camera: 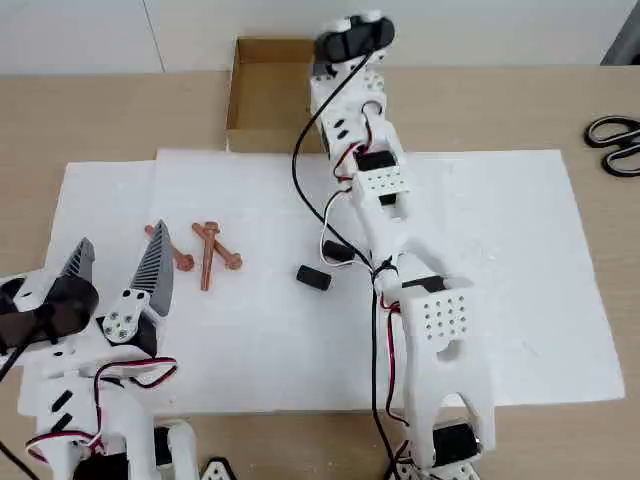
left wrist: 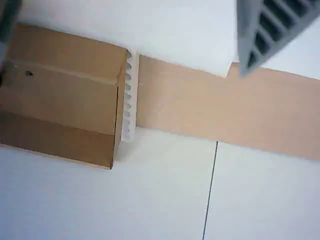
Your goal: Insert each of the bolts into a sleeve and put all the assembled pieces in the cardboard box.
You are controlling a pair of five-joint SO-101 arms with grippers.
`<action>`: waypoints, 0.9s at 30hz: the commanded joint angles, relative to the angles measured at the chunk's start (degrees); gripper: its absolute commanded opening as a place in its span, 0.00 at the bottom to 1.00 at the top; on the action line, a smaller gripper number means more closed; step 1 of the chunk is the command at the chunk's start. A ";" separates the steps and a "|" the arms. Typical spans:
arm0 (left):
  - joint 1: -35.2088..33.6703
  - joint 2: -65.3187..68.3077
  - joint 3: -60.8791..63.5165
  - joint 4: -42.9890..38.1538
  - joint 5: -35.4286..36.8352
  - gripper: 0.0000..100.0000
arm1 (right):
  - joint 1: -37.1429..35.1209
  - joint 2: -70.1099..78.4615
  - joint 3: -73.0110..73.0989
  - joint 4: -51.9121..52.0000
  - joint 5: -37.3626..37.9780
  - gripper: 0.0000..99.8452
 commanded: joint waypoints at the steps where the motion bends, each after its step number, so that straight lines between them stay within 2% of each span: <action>1: 0.53 -0.53 0.40 0.09 -0.18 0.29 | -0.31 0.40 -3.87 -0.40 -0.09 0.00; 12: 0.62 -0.53 1.10 0.00 -0.09 0.29 | -0.31 6.11 -3.87 0.31 -0.09 0.01; 15: 0.62 -0.53 1.10 0.00 -0.09 0.29 | -0.40 5.85 -3.87 4.44 -0.09 0.01; 22: 0.62 -0.53 1.01 0.00 0.00 0.29 | -0.13 5.85 -3.87 5.76 -0.09 0.20; 27: 0.62 -0.53 0.84 0.00 -0.09 0.29 | 0.04 5.14 -3.87 5.76 -0.09 0.20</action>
